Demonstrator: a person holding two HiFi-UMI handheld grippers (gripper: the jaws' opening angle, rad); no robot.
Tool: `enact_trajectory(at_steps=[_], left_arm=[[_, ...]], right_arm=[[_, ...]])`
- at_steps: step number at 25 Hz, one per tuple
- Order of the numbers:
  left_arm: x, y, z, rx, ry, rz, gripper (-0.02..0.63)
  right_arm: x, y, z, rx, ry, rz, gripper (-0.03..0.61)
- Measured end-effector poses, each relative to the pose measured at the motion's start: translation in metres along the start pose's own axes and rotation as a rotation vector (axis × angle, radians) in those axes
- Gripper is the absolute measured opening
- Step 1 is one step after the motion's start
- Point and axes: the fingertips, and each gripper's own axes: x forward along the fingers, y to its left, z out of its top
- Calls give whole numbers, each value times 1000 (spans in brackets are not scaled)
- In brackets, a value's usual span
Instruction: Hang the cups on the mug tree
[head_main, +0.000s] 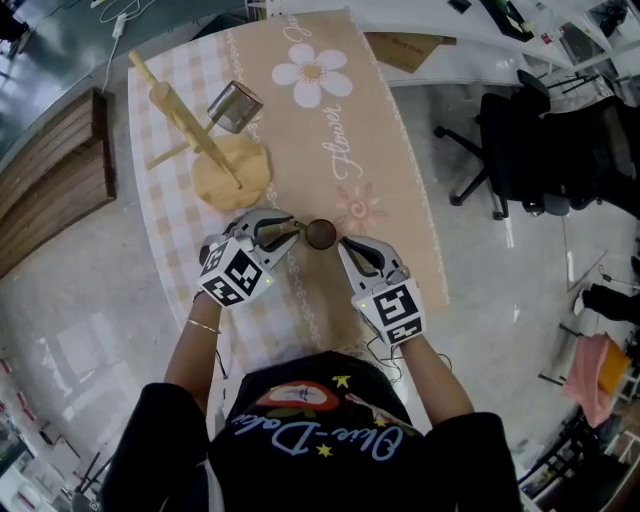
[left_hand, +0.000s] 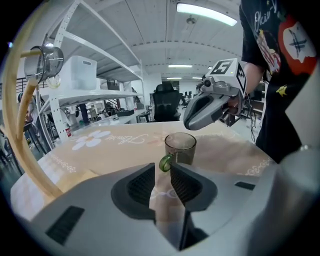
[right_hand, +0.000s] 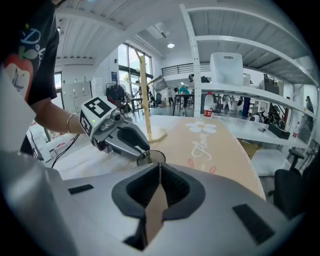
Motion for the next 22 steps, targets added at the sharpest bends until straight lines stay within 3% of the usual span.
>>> enact_trajectory(at_steps=[10, 22], left_arm=[[12, -6, 2, 111, 51, -76, 103], [12, -6, 3, 110, 32, -91, 66]], right_arm=[[11, 2, -10, 6, 64, 6, 11], [11, -1, -9, 28, 61, -9, 11]])
